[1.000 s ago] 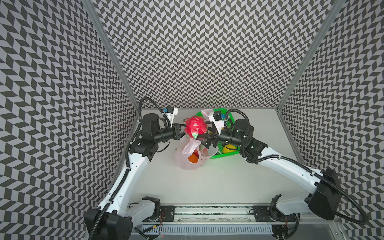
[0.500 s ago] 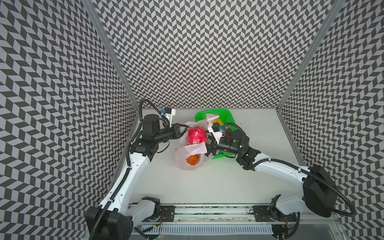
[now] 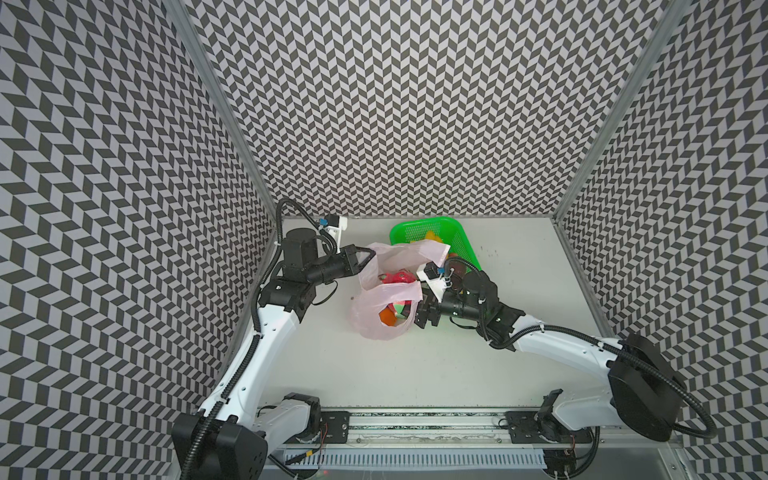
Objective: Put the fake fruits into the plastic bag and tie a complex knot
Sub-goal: 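Push the dragon fruit down into the pink bag opening, then open the right gripper to release the dragon fruit inside the bag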
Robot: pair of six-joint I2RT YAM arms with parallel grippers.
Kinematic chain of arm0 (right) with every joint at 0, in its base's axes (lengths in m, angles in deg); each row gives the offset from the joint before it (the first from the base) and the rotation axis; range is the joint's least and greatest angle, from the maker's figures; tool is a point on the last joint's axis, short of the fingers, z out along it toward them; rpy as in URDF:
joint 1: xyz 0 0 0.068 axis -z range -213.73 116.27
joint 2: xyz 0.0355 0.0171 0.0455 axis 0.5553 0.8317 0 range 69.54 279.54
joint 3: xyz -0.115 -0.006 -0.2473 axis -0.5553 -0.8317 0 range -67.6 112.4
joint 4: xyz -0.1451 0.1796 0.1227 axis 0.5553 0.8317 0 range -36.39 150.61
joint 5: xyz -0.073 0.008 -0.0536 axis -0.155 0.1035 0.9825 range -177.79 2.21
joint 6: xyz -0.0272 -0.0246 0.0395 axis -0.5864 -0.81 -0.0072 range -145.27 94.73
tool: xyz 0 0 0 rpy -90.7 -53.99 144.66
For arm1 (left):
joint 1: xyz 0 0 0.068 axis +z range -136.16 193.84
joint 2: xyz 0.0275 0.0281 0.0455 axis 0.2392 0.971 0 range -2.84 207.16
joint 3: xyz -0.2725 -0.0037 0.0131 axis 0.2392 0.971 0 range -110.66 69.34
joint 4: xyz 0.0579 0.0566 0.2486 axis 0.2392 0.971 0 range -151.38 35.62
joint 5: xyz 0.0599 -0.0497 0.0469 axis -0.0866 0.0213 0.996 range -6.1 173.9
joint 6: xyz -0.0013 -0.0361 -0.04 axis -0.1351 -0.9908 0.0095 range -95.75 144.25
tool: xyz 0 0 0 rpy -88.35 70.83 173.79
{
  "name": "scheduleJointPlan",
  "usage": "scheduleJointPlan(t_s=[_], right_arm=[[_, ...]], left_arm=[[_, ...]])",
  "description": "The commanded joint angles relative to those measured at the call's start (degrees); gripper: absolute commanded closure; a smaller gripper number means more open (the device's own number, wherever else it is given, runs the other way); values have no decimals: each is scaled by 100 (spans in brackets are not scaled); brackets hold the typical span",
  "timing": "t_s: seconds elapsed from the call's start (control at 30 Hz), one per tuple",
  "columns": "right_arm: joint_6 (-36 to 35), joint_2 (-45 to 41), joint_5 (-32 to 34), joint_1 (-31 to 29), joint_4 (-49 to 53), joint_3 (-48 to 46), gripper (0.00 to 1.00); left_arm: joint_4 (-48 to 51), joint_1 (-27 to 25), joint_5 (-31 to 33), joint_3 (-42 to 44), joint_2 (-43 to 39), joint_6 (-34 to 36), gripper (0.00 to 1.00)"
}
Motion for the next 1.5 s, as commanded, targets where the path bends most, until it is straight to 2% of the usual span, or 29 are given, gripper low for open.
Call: scheduleJointPlan(t_s=[0.0,0.23,0.4,0.5,0.73,0.9,1.07,1.23,1.47], right_arm=[[-177,-111,84,-36,-290,247,59],[-358,524,252,-102,417,917,54],[-471,741,338,-99,788,1396,24],[-498,754,381,-101,878,1518,10],[-578,758,470,-105,1150,1660,2],[-565,615,511,-100,1117,1550,2],[-521,391,578,-97,1159,1374,6],[-468,133,854,-86,1225,1154,20],[-517,-172,1235,-37,1382,857,47]], left_arm=[[-159,9,-66,-82,-49,23,100],[-211,4,-325,-135,-65,26,100],[-142,17,-70,-178,-100,33,100],[-97,73,11,-222,-84,26,100],[-62,239,1,-249,-95,-14,100],[-27,335,-24,-241,-101,-10,100],[9,407,-76,-214,-127,55,100],[0,422,-97,-179,-186,104,100],[-53,444,-147,-127,-213,86,100]])
